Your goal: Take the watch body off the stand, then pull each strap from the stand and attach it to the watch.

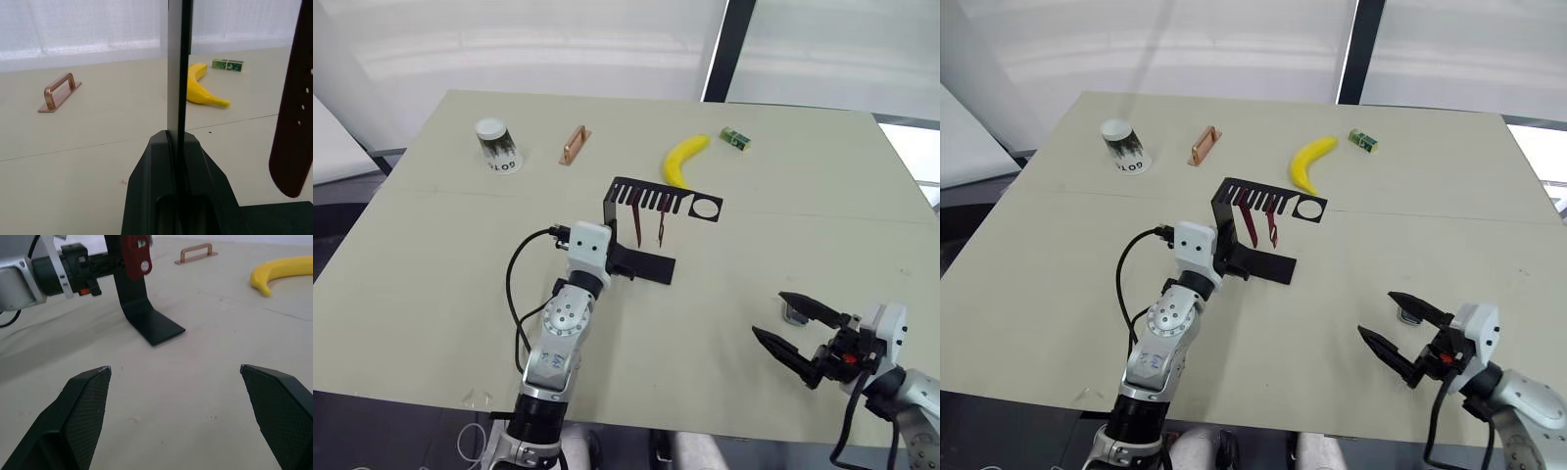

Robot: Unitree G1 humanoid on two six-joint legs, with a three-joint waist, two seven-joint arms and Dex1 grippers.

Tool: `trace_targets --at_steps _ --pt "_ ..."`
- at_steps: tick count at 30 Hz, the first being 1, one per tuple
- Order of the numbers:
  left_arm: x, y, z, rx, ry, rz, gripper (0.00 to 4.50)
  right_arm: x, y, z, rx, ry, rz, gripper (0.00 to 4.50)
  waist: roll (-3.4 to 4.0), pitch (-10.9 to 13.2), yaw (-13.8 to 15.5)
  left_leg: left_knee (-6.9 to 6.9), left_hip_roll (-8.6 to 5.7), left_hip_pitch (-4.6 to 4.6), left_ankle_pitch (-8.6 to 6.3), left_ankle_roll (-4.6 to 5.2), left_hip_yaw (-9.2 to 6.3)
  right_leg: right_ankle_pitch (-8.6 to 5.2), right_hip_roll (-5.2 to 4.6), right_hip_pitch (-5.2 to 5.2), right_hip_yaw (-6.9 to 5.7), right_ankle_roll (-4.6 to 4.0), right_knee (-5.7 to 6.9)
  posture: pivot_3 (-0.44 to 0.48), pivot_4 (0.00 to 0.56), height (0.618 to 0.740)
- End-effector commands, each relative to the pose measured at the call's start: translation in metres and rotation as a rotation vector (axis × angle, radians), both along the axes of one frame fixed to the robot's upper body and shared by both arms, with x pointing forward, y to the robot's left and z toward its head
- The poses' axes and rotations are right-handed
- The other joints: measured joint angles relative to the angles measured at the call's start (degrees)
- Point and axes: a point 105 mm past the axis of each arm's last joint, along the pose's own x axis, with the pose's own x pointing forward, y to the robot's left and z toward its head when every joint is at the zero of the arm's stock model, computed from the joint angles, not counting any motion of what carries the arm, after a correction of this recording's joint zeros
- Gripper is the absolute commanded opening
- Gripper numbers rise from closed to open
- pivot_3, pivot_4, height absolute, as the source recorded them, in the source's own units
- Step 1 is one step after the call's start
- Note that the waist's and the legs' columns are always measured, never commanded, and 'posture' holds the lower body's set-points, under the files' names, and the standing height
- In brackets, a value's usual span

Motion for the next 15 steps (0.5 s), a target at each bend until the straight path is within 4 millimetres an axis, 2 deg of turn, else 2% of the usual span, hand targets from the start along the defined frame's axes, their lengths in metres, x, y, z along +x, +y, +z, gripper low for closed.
trace_targets --at_steps 1,3,5,15 --pt "-0.002 0.005 0.015 -0.023 -0.049 0.032 0.05 0.016 0.027 0.008 -0.024 -0.024 -0.089 4.5 0.01 0.0 -0.1 0.0 0.0 0.0 0.01 -0.02 0.0 0.0 0.0 -0.01 0.01 0.0 0.01 0.0 0.15 0.725" --pt "-0.002 0.008 0.016 -0.032 -0.058 0.047 0.05 0.023 0.048 0.009 -0.017 -0.028 -0.101 4.5 -0.01 0.0 0.0 0.0 -0.01 -0.02 0.03 -0.06 -0.01 0.0 -0.02 -0.04 0.01 -0.01 0.05 0.0 0.15 0.725" --pt "-0.002 0.011 0.018 -0.058 -0.065 0.064 0.05 0.029 0.067 0.02 0.037 -0.067 -0.104 4.5 -0.01 0.0 0.0 0.01 0.0 -0.06 0.03 -0.06 -0.02 0.0 -0.02 -0.07 -0.02 -0.01 0.06 0.0 0.15 0.725" --pt "0.005 0.014 0.016 -0.017 -0.043 0.12 0.05 0.068 0.127 0.053 0.135 -0.164 -0.15 4.5 -0.04 0.0 -0.1 0.07 0.0 -0.15 0.06 -0.03 -0.01 0.0 -0.01 -0.14 -0.07 -0.01 0.12 0.0 0.15 0.725"
